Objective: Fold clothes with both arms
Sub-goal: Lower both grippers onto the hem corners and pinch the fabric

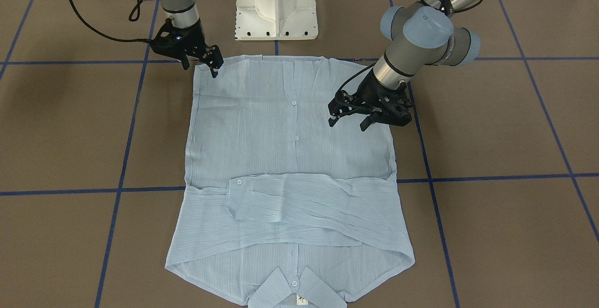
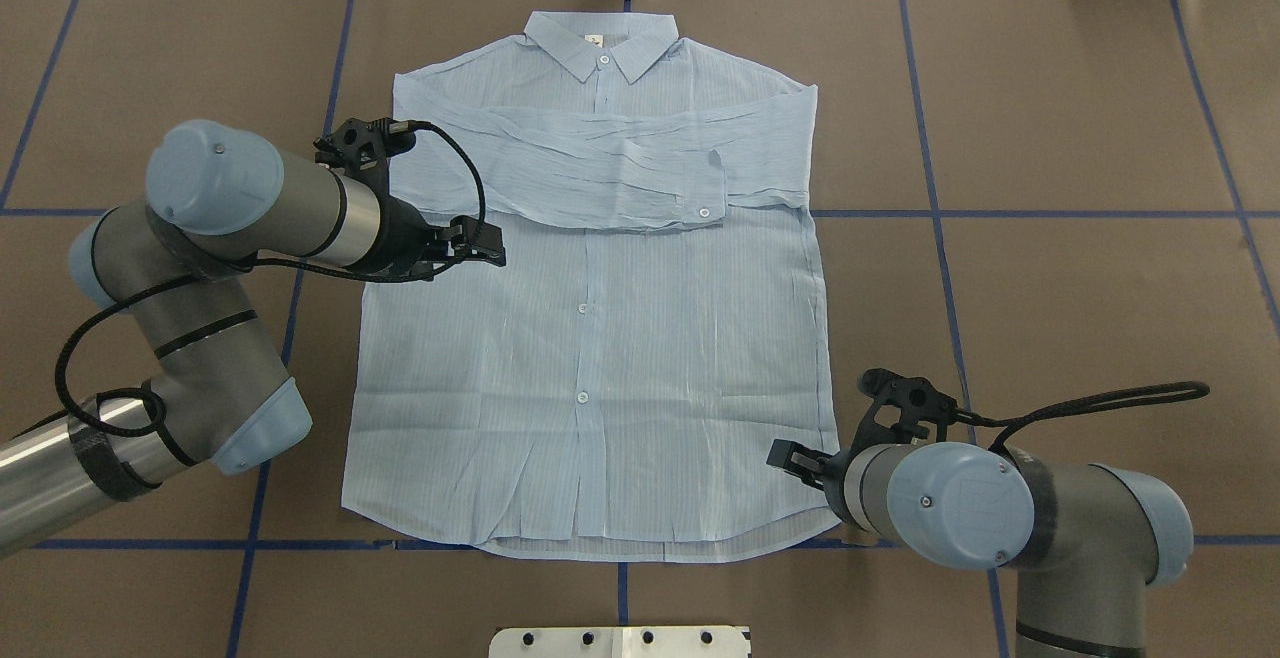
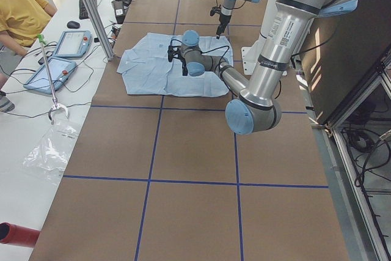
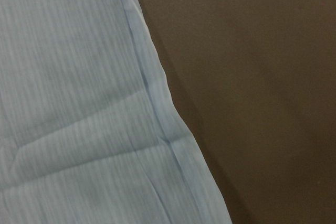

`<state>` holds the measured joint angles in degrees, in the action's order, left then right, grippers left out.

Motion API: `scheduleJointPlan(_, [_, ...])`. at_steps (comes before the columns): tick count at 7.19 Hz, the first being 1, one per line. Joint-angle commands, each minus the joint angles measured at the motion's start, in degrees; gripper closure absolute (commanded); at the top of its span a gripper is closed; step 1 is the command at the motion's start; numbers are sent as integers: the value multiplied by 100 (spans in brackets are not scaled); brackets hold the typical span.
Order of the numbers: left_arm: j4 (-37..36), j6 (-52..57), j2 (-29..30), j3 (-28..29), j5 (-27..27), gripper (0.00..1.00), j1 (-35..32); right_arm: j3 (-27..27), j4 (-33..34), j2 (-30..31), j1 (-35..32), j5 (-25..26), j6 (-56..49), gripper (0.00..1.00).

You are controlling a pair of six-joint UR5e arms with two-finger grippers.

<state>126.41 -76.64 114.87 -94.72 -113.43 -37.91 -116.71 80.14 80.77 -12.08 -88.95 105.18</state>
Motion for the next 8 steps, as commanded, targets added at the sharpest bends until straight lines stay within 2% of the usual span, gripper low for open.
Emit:
scheduleJointPlan(1, [7,-27,-26,6,58,1,3,7,2,70,92,97,82,5])
scheduleJointPlan(2, [7,-9,-26,7,67,1,3,7,2,123,118,115,82,7])
scheduleJointPlan(3, [16,-18,-35,-11,84,1,3,-1,2,115,118,124,90,13])
scheduleJointPlan(4, [16,-44,-78,-20,232,1,11,-1,2,114,118,124,90,26])
scheduleJointPlan(6, [16,-53,-88,-29,173,1,11,-1,2,114,118,115,177,54])
scheduleJointPlan(8, [16,-62,-96,-46,181,1,11,-10,-7,114,145,106,310,55])
